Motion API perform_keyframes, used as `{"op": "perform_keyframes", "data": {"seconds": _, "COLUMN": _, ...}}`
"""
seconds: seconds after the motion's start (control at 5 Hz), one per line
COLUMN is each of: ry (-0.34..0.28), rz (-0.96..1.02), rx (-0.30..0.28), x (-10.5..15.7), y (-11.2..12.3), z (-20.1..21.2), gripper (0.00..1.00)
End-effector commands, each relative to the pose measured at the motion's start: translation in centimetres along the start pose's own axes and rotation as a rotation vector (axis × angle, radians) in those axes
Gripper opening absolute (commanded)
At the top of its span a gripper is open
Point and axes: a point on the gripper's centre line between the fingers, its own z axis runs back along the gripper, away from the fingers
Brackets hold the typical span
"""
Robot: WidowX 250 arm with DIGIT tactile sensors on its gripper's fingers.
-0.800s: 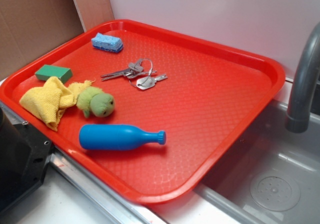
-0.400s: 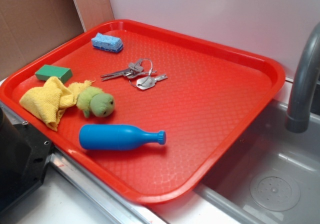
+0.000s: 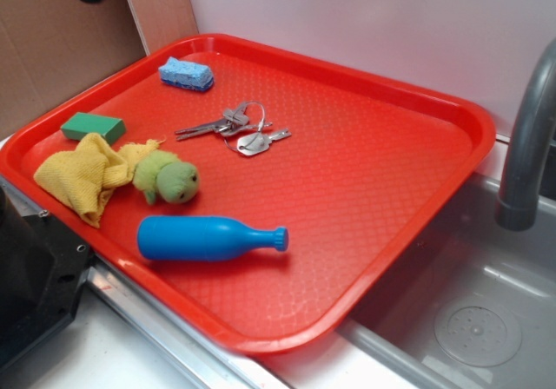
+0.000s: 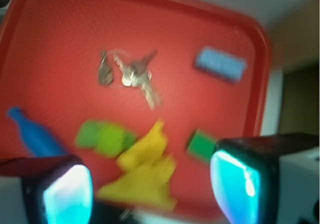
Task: Grab the blue sponge.
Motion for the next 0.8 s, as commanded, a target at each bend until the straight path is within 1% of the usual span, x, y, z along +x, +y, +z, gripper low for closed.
{"op": "perform_keyframes", "data": {"seconds": 0.0, "ry": -0.036, "rz": -0.331, "rx": 0.019, "x": 2.5, "y": 4.6, "z": -3.0, "gripper": 1.0}}
{"op": "perform_keyframes", "data": {"seconds": 0.2, "ry": -0.052, "rz": -0.374, "rx": 0.037, "x": 3.8, "y": 6.8, "z": -5.6, "gripper": 1.0}}
{"op": "perform_keyframes", "data": {"seconds": 0.4, "ry": -0.06, "rz": -0.365, "rx": 0.101, "x": 5.8, "y": 8.2, "z": -7.3, "gripper": 1.0}}
{"op": "perform_keyframes", "data": {"seconds": 0.6, "ry": -0.061, "rz": -0.396, "rx": 0.121, "x": 8.1, "y": 8.8, "z": -8.8, "gripper": 1.0}}
